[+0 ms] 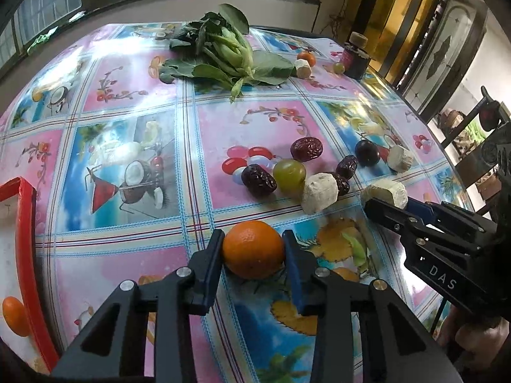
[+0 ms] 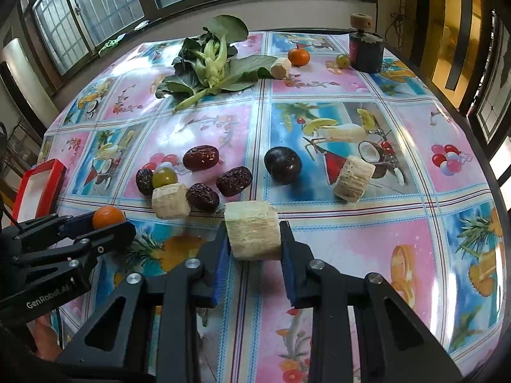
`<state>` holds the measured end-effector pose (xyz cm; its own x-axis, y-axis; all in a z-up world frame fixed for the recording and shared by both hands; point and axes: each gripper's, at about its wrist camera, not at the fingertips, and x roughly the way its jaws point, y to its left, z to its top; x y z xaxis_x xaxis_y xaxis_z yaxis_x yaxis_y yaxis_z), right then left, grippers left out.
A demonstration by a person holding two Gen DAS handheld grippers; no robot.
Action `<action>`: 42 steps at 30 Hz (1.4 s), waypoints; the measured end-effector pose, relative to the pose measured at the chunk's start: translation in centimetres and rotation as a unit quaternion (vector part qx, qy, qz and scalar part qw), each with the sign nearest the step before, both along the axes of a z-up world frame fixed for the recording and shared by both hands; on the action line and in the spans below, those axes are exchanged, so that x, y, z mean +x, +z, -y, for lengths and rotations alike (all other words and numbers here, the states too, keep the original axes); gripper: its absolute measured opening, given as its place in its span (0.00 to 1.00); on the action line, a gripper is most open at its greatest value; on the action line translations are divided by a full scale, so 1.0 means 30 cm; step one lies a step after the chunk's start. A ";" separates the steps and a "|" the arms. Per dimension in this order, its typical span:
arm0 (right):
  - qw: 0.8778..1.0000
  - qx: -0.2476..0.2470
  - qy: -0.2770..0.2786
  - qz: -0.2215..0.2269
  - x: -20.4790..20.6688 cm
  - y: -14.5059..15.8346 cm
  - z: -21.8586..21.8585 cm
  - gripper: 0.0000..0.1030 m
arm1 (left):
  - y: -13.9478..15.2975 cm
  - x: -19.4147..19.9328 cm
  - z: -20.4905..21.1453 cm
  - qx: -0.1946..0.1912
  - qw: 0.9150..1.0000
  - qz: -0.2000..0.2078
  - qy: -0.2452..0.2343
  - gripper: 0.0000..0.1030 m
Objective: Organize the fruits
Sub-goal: 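Carry the orange in the left gripper over the tray while right gripper carries the cylinder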
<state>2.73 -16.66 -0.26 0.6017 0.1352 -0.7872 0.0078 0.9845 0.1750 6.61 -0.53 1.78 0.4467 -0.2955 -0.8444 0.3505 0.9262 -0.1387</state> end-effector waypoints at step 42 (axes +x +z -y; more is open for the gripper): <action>0.975 0.034 0.208 0.069 -0.171 0.297 -0.826 0.30 | 0.276 -0.349 -0.814 0.043 0.964 0.063 0.253 0.34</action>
